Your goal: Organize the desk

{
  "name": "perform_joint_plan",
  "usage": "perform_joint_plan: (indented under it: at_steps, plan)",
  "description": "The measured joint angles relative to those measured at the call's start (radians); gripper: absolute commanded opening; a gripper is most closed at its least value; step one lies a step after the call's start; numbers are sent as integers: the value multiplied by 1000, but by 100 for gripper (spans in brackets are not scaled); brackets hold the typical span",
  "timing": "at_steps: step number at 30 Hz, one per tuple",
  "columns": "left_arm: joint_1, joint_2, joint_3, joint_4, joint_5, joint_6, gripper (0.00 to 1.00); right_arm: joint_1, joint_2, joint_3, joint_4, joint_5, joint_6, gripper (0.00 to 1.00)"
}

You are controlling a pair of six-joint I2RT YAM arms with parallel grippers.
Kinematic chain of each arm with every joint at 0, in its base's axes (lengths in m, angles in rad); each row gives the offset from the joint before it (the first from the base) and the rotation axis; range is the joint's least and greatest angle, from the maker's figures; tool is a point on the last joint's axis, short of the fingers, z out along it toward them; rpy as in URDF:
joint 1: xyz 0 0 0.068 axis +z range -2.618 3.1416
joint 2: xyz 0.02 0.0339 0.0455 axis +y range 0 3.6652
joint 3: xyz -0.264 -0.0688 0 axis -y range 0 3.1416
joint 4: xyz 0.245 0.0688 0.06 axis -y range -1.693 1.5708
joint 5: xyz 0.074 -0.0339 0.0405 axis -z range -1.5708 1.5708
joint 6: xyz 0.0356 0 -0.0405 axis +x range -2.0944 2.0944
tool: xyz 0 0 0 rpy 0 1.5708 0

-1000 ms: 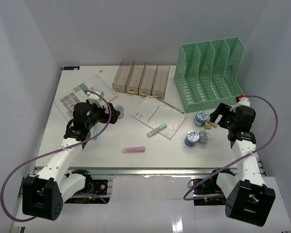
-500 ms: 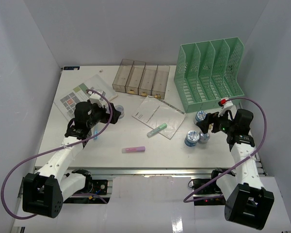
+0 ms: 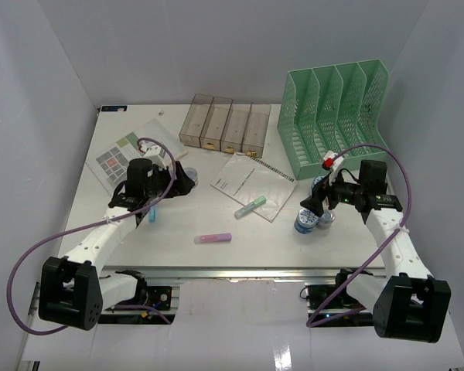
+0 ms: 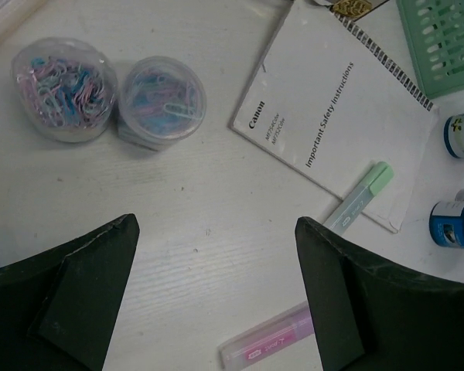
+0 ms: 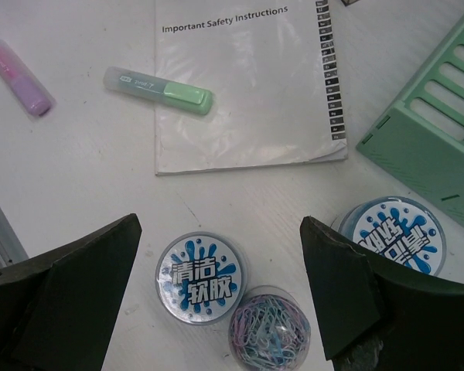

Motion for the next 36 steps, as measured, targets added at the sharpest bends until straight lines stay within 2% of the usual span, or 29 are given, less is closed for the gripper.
perform_joint_plan:
  at_steps: [7, 14, 28, 36]
  plan:
    - [-15, 155, 121, -157, -111, -181, 90, -9, -72, -26, -4, -5, -8, 90]
    - [-96, 336, 278, -295, -252, -288, 90, -19, -136, -37, 8, -2, -8, 90]
    - [-142, 606, 560, -477, -472, -353, 89, -20, -146, -39, 12, 0, -8, 90]
    - [-149, 706, 682, -551, -505, -360, 87, -20, -146, -39, 13, 1, -8, 90]
